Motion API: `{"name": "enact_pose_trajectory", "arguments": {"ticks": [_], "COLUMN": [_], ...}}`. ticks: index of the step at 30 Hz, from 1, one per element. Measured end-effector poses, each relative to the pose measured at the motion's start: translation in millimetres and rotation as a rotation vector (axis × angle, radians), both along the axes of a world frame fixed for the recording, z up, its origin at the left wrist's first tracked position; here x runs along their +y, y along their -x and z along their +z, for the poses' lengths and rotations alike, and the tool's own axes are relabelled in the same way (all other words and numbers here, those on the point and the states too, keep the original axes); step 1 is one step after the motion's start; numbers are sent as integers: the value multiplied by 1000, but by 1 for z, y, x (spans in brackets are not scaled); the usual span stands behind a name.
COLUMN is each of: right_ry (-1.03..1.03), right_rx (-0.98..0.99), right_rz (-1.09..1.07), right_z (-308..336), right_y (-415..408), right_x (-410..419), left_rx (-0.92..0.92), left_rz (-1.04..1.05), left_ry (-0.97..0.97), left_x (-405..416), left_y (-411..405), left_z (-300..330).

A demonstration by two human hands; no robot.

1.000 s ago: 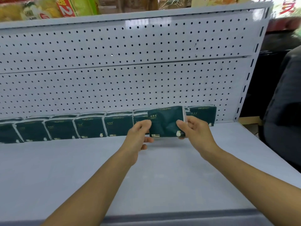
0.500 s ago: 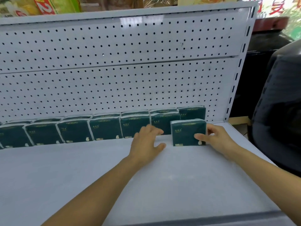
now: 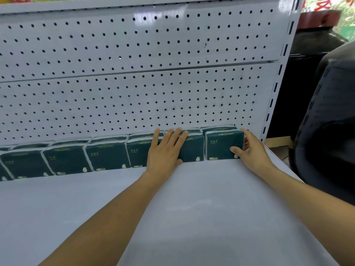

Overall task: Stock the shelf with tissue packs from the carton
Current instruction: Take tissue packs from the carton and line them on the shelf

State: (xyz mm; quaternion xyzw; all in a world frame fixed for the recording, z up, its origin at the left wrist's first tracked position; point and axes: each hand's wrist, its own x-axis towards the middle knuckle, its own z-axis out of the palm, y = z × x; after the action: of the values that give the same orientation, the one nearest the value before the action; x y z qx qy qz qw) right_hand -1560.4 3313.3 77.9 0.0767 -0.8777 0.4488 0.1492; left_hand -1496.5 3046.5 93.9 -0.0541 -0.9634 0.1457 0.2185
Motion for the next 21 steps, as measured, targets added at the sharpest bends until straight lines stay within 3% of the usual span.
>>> {"name": "enact_pose_trajectory", "arguments": {"ticks": [7, 16, 21], "right_ry": [-127, -194, -415], "right_rx": [57, -33, 208], "right_rz": [-31, -116, -98], "right_z": [-1, 7, 25], "right_y": [2, -11, -54], "right_x": [-12, -14, -27], "left_rx": [21, -29, -17], "left_rz": [7, 1, 14], "left_ry": [-14, -118, -211], "left_x": [3, 6, -4], "left_y": [1, -4, -37], "left_z": [-2, 4, 23]}}
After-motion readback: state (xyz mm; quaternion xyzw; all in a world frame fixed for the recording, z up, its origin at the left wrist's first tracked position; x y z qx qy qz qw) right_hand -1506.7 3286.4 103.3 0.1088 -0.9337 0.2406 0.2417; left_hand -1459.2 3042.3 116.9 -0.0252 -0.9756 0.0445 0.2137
